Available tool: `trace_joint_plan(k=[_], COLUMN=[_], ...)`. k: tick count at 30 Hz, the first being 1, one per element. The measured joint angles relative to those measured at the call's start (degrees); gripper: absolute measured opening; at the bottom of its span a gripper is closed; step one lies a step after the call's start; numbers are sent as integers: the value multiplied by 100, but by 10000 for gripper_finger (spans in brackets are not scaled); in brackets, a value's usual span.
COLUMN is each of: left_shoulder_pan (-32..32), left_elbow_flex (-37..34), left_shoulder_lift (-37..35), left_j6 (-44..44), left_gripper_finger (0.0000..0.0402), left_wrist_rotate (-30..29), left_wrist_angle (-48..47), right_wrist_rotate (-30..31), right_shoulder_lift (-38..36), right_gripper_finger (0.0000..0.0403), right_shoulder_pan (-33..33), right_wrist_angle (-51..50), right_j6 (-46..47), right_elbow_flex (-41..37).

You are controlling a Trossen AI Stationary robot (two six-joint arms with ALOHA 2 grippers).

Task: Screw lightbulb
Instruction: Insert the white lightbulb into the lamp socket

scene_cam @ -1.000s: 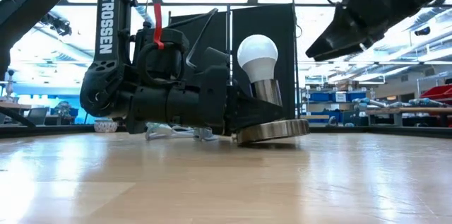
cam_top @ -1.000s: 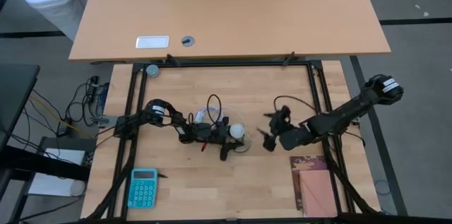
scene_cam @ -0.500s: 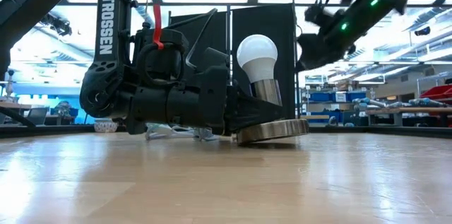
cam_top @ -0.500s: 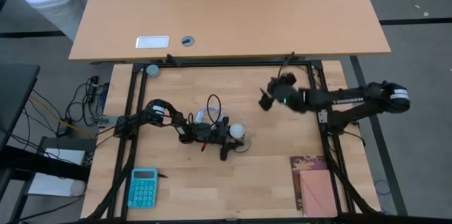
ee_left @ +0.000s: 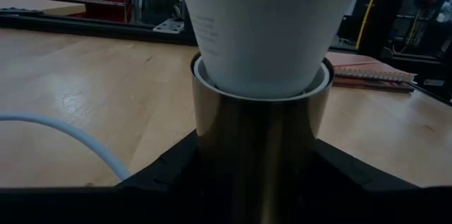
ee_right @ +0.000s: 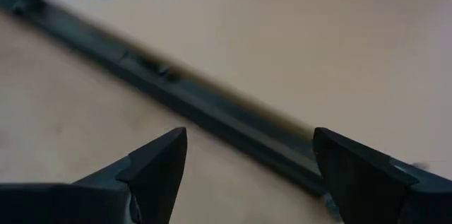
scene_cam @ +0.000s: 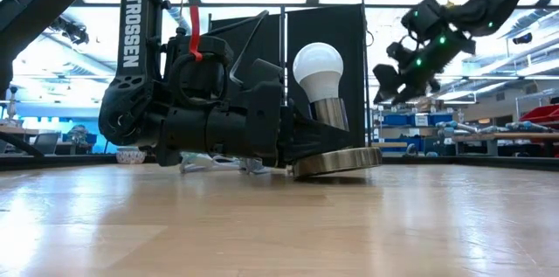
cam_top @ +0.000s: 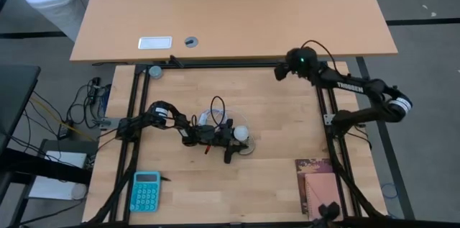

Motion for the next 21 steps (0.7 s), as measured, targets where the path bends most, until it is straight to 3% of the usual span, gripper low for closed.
trace_joint_plan(k=[5,13,21], left_shoulder_pan=[-2,-2,-2], left_elbow_flex=[0,2,4], left_shoulder_lift=[0,0,0], left_j6=[115,109,109], left_gripper_finger=[198,198,198], left_wrist_rotate=[0,0,0], left_wrist_angle=[-4,-3,-10], right_wrist_rotate=[-1520,-2271,-4341], right_shoulder_lift=[505,1140,1210], right_gripper_finger=[308,308,308], right_shoulder_pan=[-241,-194,311], right_wrist_angle=[-41,-76,160], right_j6=[-117,-124,-61], right_elbow_flex=[-1,217,310])
